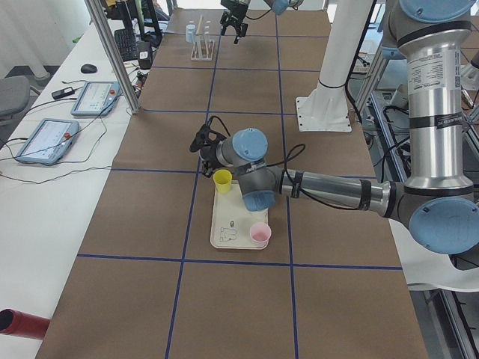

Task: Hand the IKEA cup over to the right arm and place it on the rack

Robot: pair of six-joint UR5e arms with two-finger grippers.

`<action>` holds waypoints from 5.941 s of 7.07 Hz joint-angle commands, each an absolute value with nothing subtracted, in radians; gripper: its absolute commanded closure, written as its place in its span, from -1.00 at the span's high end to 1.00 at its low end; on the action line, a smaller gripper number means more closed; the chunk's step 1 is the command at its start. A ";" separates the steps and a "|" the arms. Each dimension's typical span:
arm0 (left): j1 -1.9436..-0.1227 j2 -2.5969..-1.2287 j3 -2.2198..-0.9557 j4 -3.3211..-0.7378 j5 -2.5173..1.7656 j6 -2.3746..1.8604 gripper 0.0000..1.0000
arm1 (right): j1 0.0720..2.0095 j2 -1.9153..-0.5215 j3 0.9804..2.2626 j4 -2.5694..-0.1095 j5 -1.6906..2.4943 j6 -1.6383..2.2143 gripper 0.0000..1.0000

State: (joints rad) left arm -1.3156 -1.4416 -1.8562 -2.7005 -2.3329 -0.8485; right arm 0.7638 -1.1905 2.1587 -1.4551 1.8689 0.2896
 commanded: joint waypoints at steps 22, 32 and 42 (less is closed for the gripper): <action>-0.595 -1.922 -1.933 -2.743 -1.913 -1.812 -1.00 | 0.419 -1.149 2.016 -0.701 1.646 0.288 0.99; -0.592 -1.924 -1.931 -2.743 -1.914 -1.812 -1.00 | 0.420 -1.149 2.031 -0.701 1.591 0.284 0.21; -0.721 -1.821 -1.982 -2.590 -2.008 -1.563 1.00 | 0.570 -1.174 2.089 -0.920 1.738 0.278 -0.56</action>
State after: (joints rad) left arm -0.6897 -1.8756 -1.9640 -2.6379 -1.9919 -1.6970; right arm 0.4868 -1.1768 2.0787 -0.7855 1.6448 0.2791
